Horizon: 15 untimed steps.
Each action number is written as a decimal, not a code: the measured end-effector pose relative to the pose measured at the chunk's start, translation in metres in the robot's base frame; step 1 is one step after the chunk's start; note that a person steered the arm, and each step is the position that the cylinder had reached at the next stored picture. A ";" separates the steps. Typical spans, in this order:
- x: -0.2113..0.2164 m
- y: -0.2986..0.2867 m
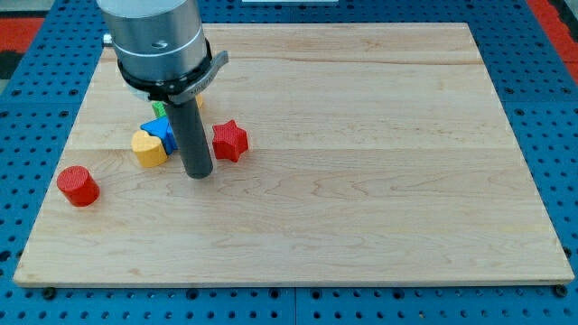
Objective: Push the red star into the blue blocks
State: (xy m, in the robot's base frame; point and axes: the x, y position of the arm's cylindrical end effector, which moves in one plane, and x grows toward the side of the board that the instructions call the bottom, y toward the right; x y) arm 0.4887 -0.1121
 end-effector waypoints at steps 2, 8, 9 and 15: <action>-0.034 0.099; 0.018 -0.066; -0.027 -0.072; -0.030 -0.007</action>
State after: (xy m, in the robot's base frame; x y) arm 0.4583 -0.1194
